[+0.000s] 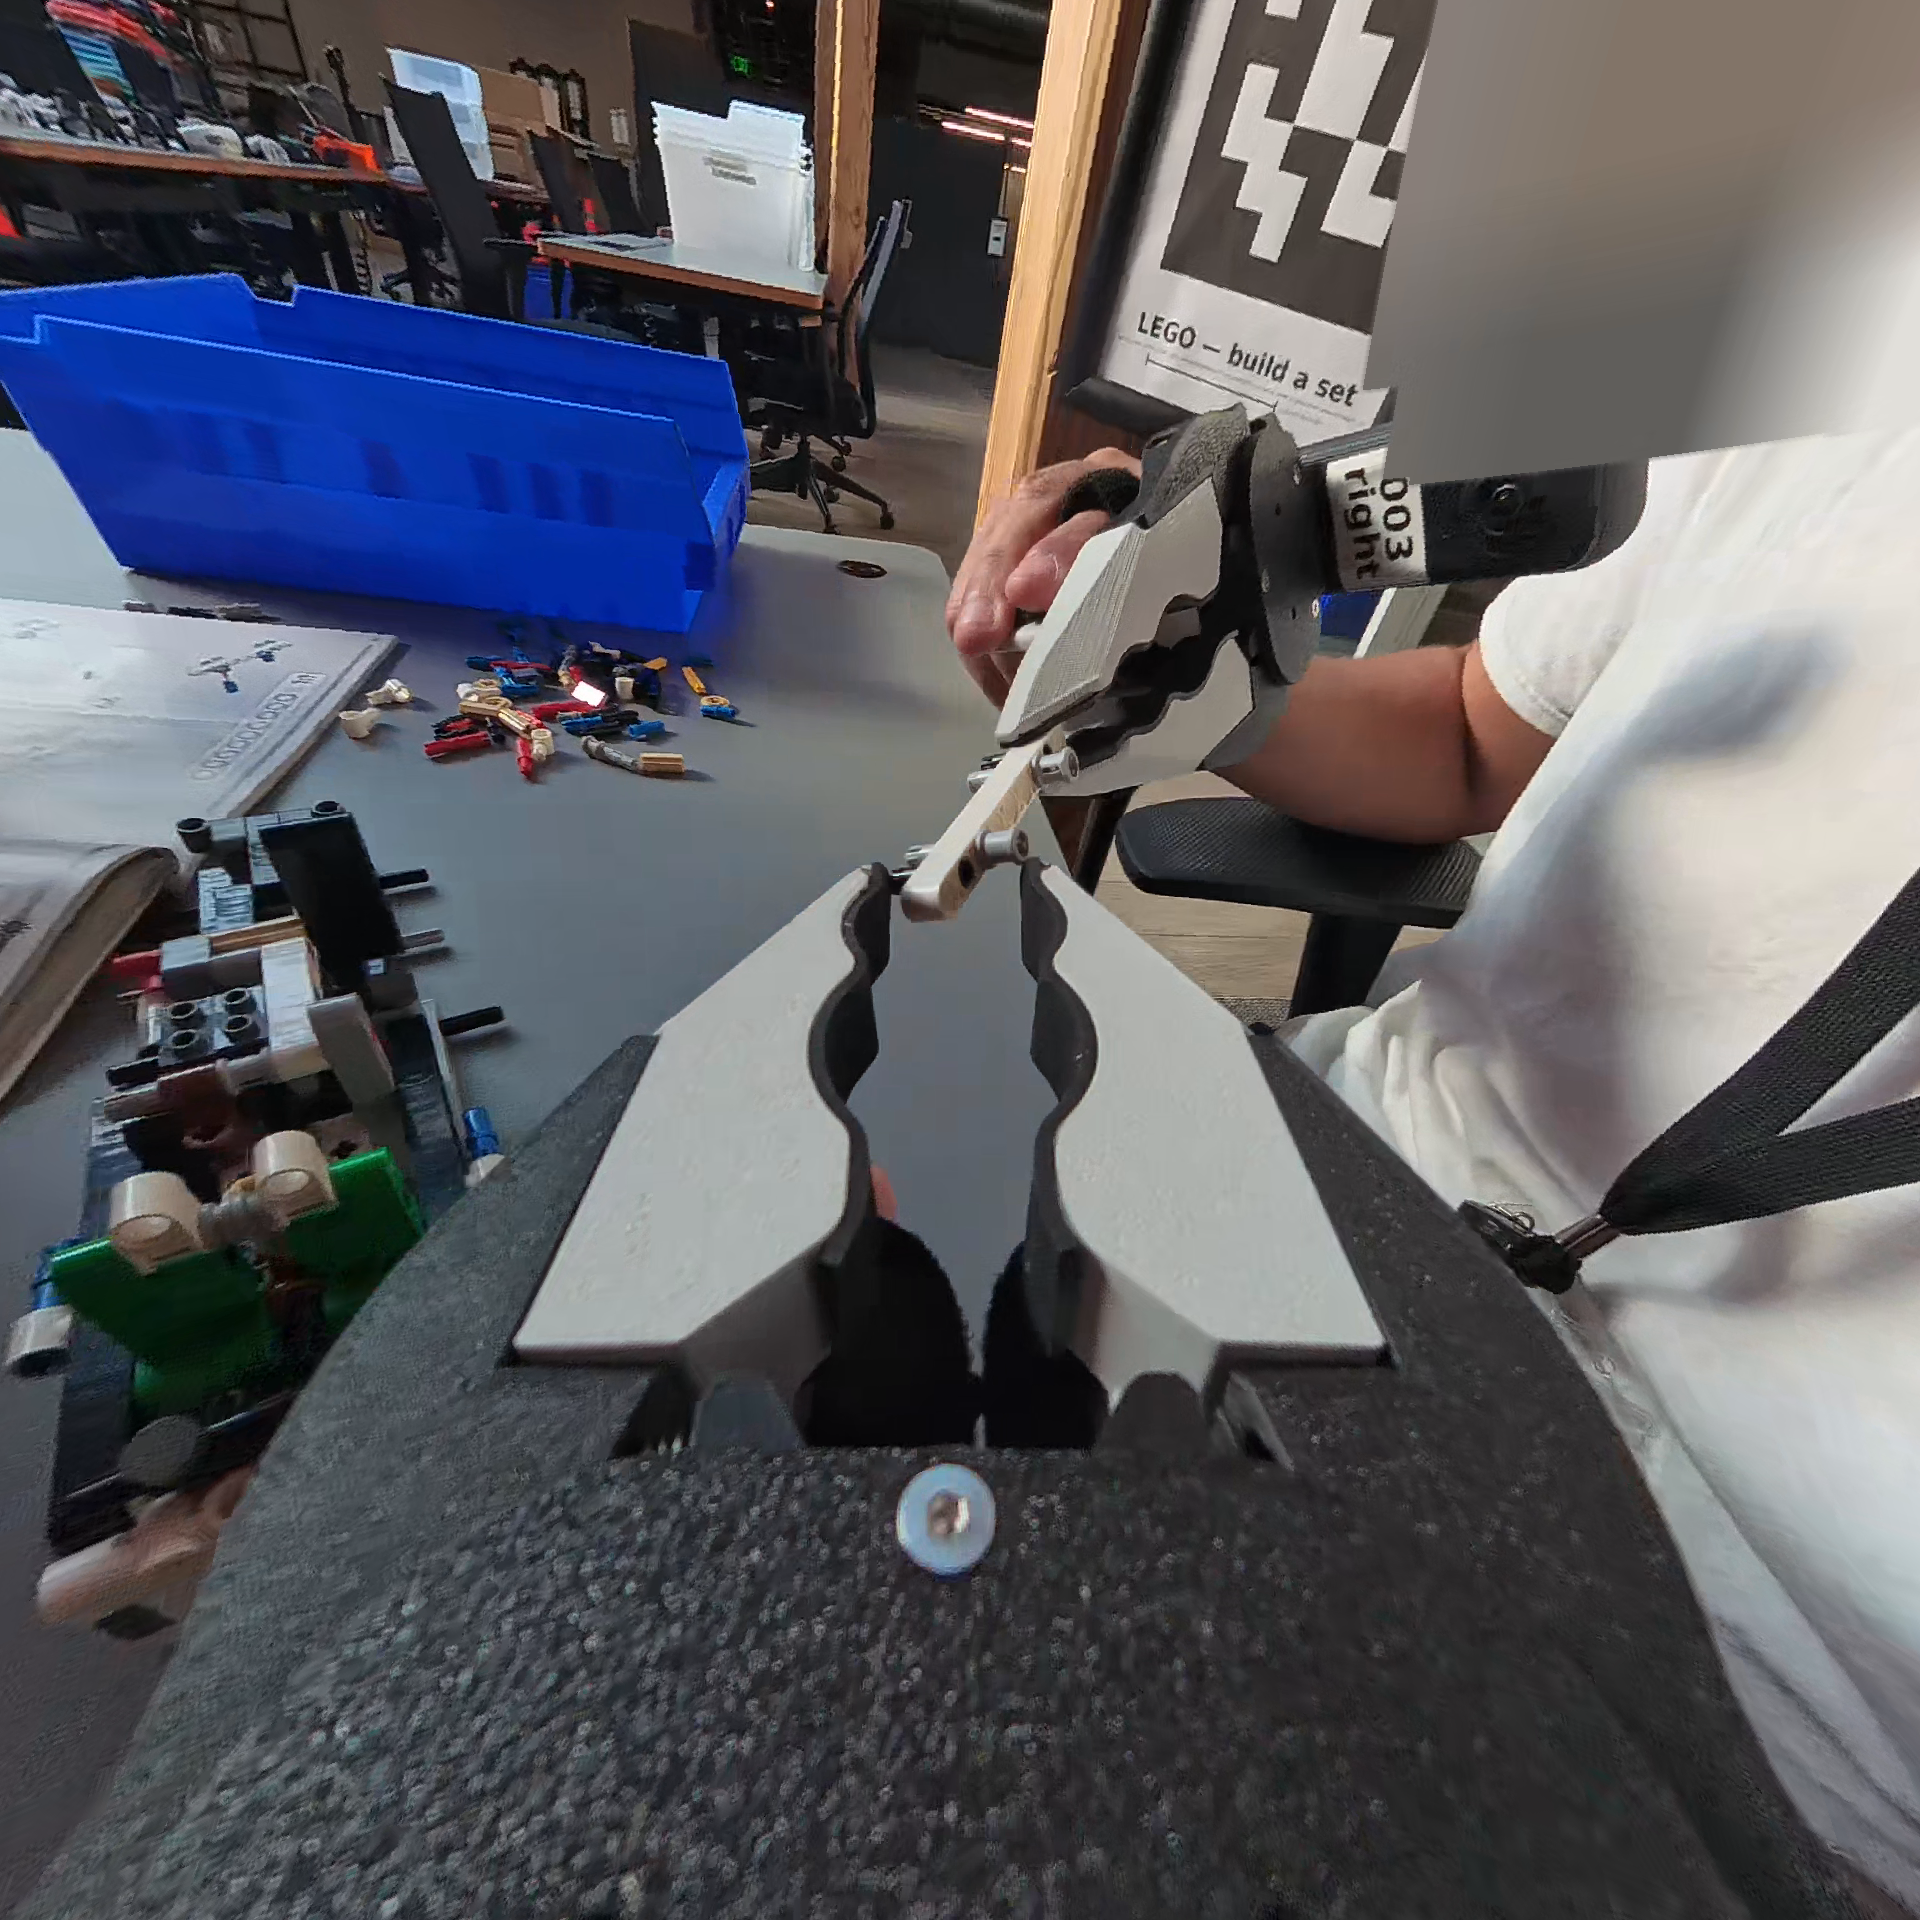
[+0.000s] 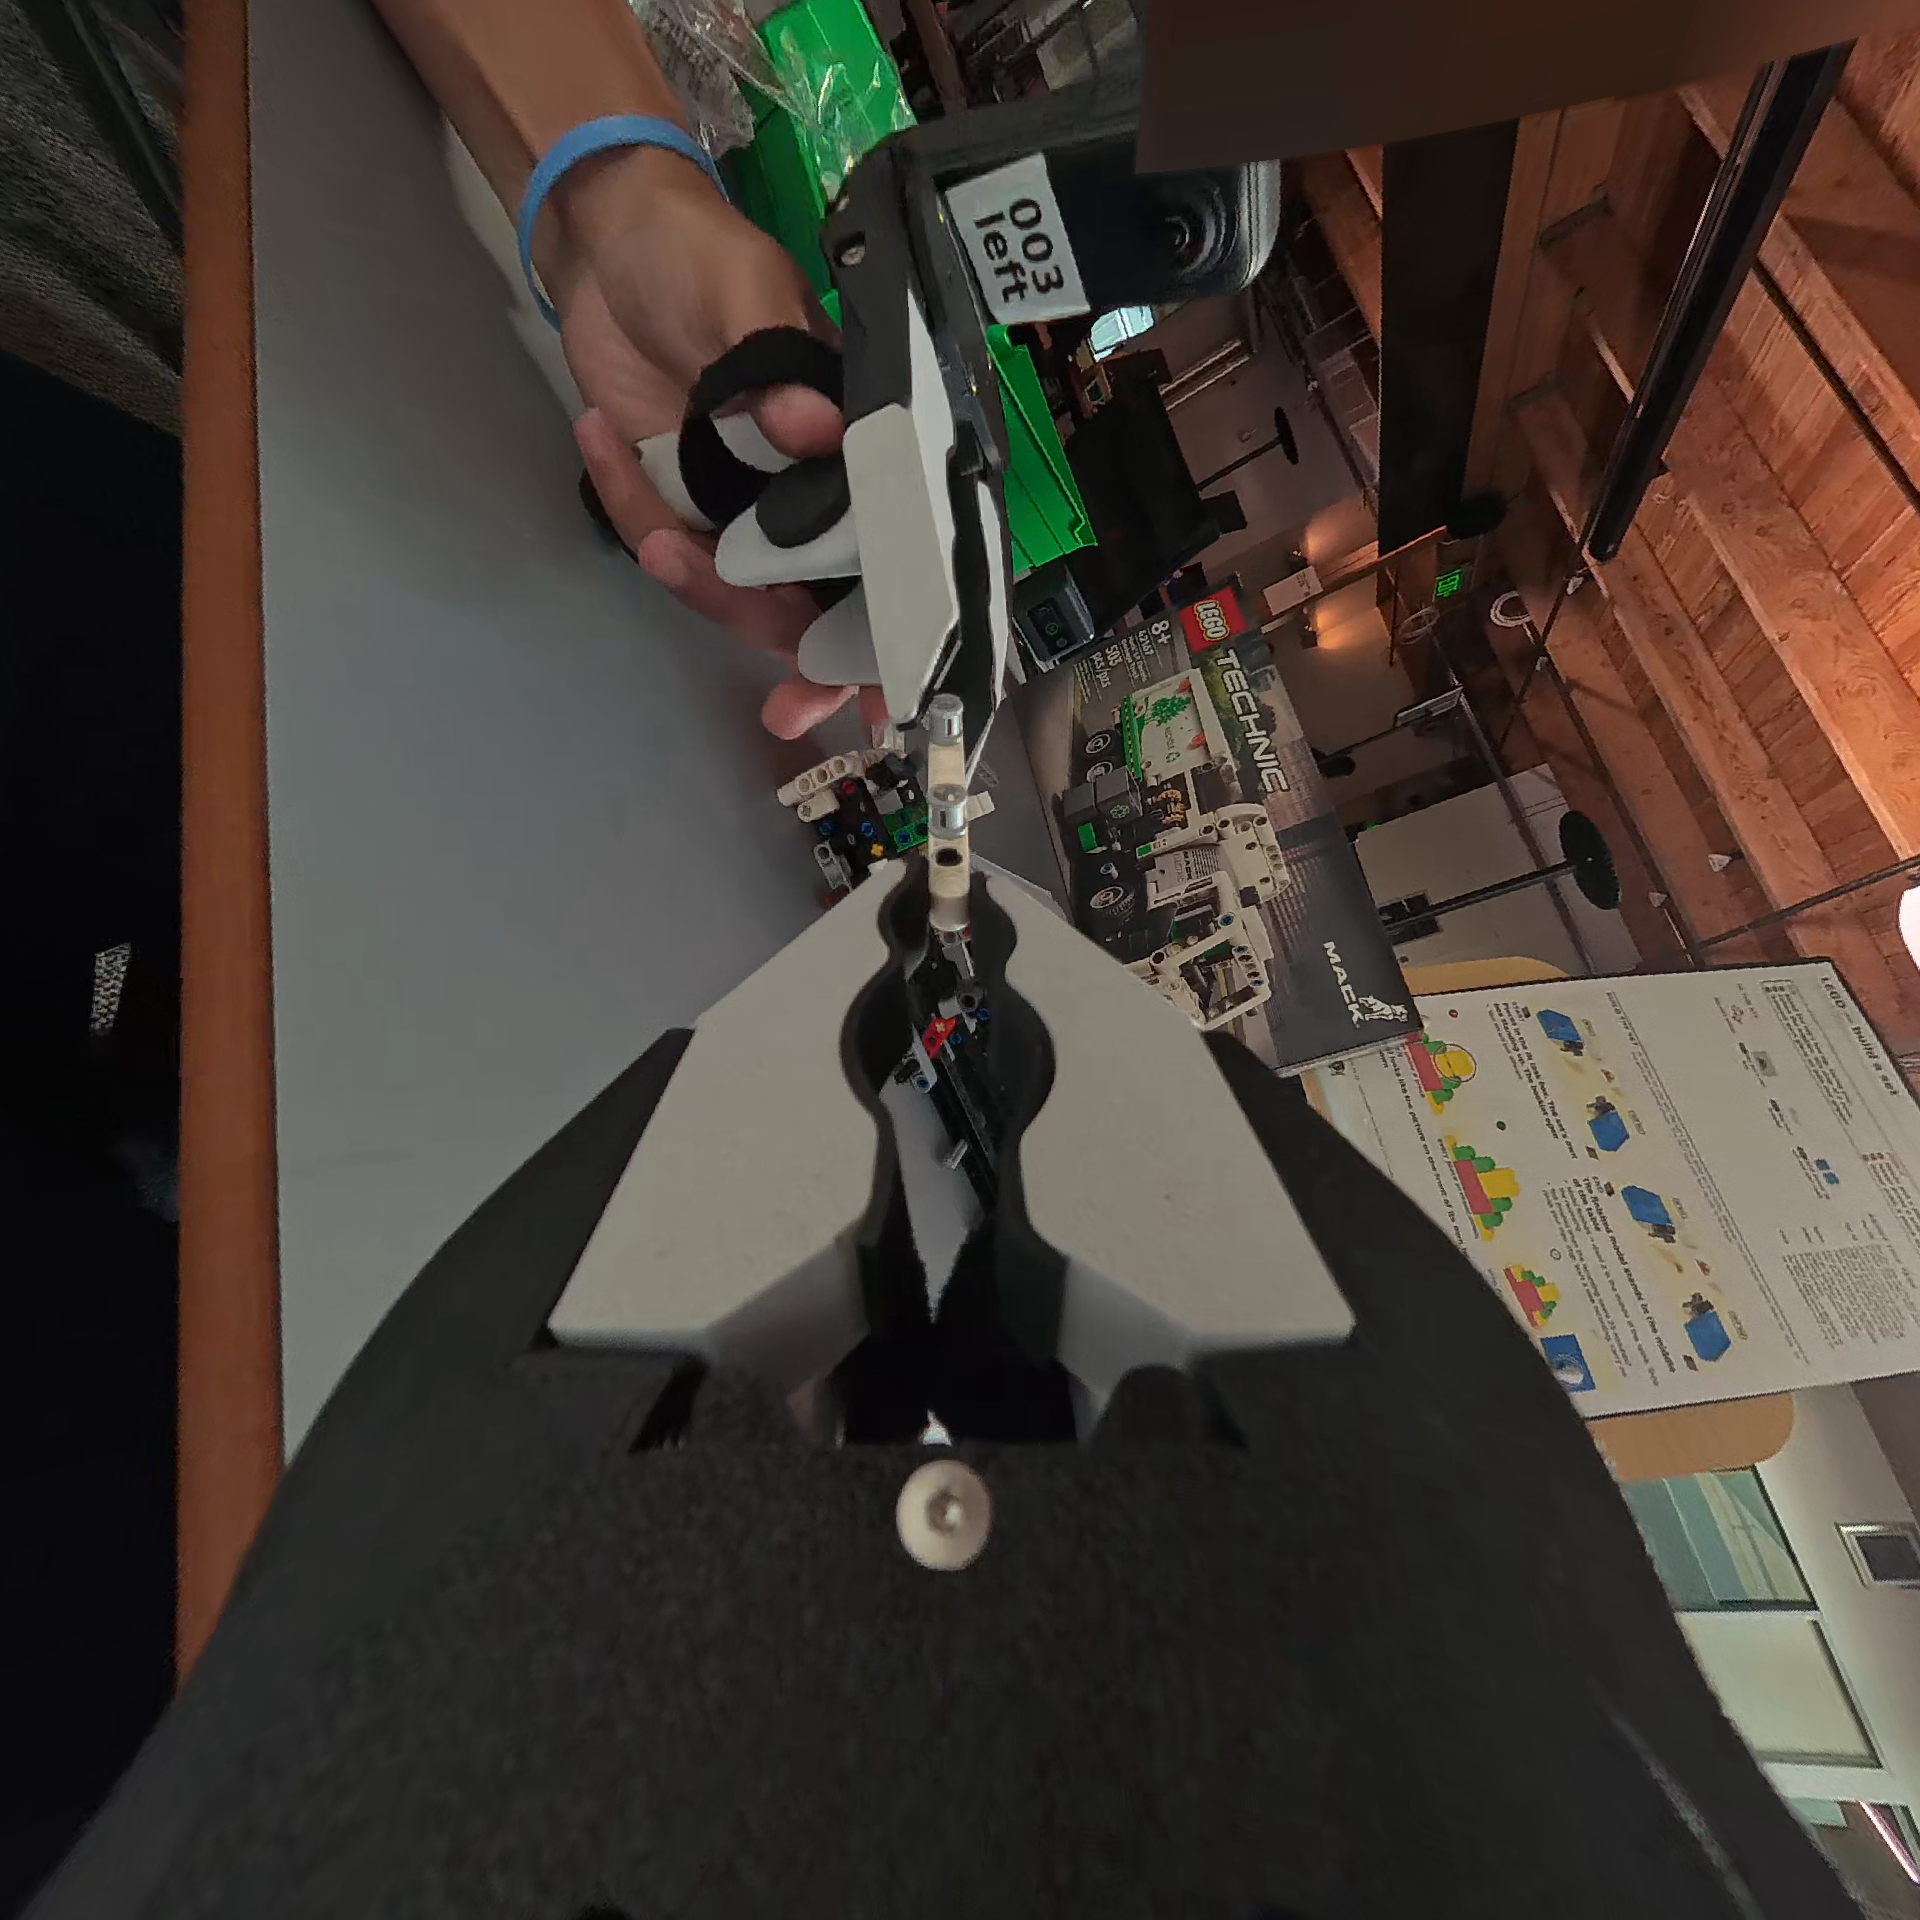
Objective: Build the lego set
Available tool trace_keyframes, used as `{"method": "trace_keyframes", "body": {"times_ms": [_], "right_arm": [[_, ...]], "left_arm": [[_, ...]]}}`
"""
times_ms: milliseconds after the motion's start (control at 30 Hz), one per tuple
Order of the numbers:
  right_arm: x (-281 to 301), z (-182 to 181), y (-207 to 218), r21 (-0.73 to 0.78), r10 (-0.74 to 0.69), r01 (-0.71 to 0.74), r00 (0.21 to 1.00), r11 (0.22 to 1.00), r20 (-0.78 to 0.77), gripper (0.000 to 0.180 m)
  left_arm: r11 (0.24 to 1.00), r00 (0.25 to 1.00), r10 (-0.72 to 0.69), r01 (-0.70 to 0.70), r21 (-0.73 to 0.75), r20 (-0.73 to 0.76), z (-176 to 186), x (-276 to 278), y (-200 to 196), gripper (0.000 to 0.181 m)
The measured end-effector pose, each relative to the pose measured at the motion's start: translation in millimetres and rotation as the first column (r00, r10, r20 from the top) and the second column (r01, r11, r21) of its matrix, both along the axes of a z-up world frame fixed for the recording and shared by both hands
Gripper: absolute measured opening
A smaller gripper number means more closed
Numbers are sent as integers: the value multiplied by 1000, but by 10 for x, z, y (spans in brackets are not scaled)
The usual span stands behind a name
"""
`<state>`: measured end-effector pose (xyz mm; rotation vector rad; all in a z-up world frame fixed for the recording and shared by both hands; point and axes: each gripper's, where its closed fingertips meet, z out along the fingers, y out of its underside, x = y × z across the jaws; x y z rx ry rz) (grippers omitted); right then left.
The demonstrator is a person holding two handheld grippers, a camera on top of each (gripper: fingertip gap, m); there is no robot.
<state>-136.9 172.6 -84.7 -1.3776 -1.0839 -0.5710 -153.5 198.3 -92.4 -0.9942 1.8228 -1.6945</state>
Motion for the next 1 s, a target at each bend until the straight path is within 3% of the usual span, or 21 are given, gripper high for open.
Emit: {"method": "trace_keyframes", "body": {"times_ms": [133, 367, 533, 667, 867, 1000], "right_arm": [[-13, -1, -18, -3, 3, -3, 1000, 1000, -13, 6], [99, -53, 21, -26, -39, 39, 999, 999, -12, 6], [660, -101, 37, -68, -212, 207, 975, 976, -69, 6], [1267, -353, -12, -199, -434, 409, 895, 891, -104, 6], [1596, -491, 31, -206, -495, 461, 853, 863, -166, 6], [1724, -616, 87, -198, -527, 506, 847, 840, -70, 6]], "left_arm": [[999, 1000, -18, 18, -28, -8, 14, -19, 9, 14], [1000, 1000, 20, -20, 19, -7, -28, 43, 41, 20], [990, 991, 119, -123, 71, 56, -9, 99, 169, 27], [980, 983, 172, -178, 85, 66, -21, 152, 180, 28], [962, 960, 267, -271, 37, 90, 43, 202, 313, 22], [946, 944, 325, -324, -28, 59, 65, 242, 450, 23]]}}
